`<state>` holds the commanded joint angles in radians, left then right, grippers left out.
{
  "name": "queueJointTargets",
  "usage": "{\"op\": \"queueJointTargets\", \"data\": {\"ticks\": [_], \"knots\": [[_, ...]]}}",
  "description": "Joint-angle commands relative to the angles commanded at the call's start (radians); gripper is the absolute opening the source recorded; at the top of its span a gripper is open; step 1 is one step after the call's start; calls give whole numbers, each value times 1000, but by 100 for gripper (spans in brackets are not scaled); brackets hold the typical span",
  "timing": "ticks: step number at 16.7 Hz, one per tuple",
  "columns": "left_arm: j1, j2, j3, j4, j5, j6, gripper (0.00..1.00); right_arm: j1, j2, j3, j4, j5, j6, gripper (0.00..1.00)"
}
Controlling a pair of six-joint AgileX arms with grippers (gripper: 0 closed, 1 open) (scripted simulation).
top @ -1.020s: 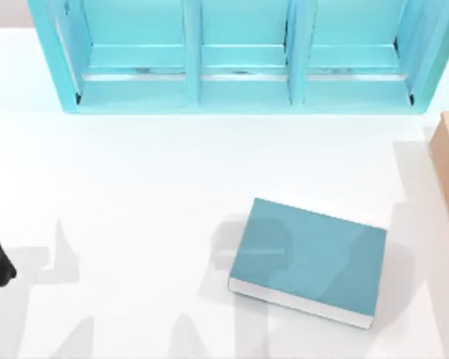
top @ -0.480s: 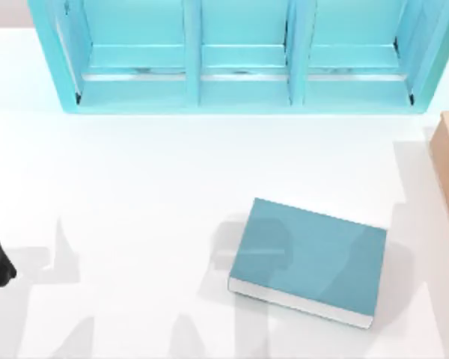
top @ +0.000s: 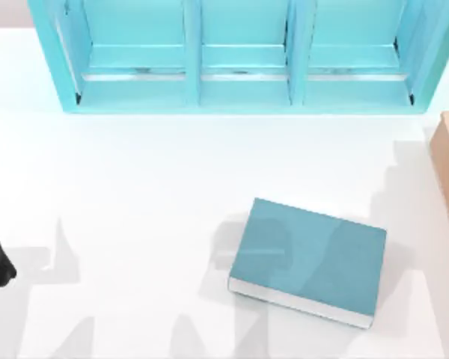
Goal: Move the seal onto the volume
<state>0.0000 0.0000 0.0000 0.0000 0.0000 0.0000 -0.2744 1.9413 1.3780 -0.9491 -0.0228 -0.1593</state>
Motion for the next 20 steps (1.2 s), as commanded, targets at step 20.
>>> {"op": "queueJointTargets", "data": {"ticks": [20], "knots": [[0,0,0,0,0,0,100,450,-106,333,-495,26,352,0]]}}
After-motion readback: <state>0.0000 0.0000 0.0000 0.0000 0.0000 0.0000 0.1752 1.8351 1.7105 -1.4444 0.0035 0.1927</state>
